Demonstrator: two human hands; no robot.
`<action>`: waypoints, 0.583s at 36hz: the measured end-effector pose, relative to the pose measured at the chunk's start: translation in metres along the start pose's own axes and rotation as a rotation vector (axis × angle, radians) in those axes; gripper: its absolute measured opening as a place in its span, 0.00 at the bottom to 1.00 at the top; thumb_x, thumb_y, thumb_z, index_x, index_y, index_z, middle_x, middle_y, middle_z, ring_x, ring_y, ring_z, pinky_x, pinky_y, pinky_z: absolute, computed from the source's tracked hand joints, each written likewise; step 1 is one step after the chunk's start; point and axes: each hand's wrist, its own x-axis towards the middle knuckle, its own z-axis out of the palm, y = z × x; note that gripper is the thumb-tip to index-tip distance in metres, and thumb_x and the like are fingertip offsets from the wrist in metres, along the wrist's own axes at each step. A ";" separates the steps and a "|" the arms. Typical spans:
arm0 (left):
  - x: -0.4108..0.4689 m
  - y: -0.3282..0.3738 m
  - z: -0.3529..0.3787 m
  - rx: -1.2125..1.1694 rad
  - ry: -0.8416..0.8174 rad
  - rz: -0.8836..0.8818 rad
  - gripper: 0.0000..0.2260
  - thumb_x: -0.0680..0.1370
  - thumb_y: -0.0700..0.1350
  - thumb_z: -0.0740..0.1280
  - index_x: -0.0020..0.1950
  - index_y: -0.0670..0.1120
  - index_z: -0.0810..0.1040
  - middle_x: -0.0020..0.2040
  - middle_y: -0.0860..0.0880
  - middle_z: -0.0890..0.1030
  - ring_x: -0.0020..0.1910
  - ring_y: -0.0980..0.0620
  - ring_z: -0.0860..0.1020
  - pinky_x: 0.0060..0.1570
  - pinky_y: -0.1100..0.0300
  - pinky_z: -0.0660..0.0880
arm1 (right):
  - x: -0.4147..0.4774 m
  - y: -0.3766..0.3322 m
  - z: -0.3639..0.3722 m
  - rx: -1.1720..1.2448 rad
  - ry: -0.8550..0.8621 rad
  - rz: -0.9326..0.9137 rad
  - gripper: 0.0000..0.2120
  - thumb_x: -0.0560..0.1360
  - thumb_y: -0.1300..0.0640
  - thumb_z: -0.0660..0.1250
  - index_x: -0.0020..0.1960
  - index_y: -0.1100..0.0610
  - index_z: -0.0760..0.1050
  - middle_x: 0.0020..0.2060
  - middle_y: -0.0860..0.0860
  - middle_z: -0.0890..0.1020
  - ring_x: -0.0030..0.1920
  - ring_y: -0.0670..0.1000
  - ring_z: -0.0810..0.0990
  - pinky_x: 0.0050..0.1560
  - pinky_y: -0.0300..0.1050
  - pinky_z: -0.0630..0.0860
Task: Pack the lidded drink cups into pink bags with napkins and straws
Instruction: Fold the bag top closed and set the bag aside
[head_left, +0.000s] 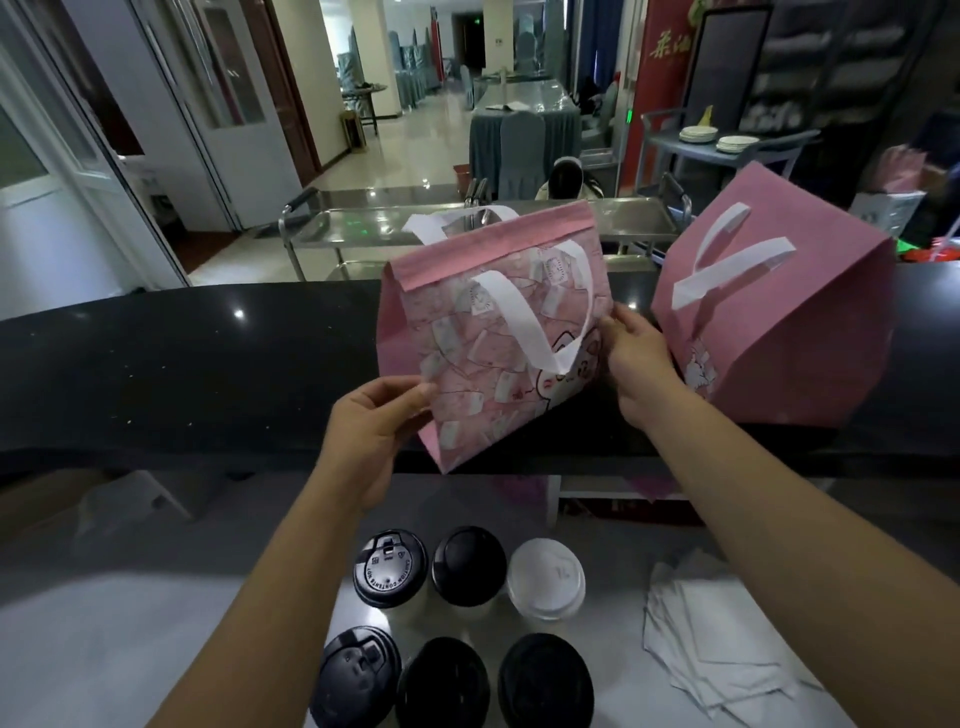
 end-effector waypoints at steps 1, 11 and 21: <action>-0.005 -0.003 0.004 0.018 -0.016 0.013 0.03 0.66 0.40 0.74 0.39 0.44 0.85 0.40 0.45 0.85 0.42 0.48 0.83 0.47 0.59 0.82 | -0.003 0.001 0.002 -0.015 -0.034 0.002 0.16 0.81 0.55 0.63 0.69 0.50 0.74 0.57 0.49 0.84 0.57 0.52 0.82 0.58 0.51 0.80; -0.047 -0.005 0.013 0.446 0.017 0.432 0.04 0.76 0.40 0.73 0.48 0.47 0.85 0.41 0.48 0.85 0.41 0.51 0.83 0.46 0.54 0.81 | -0.103 0.037 0.003 -0.109 -0.009 -0.175 0.13 0.80 0.57 0.65 0.64 0.54 0.76 0.56 0.45 0.81 0.59 0.46 0.79 0.60 0.44 0.76; 0.008 0.017 -0.007 0.732 0.075 0.446 0.07 0.75 0.45 0.75 0.51 0.52 0.83 0.46 0.53 0.84 0.46 0.57 0.82 0.51 0.54 0.81 | -0.129 0.004 0.030 -1.122 0.045 -0.649 0.20 0.76 0.38 0.66 0.36 0.51 0.67 0.32 0.44 0.71 0.32 0.49 0.71 0.34 0.43 0.64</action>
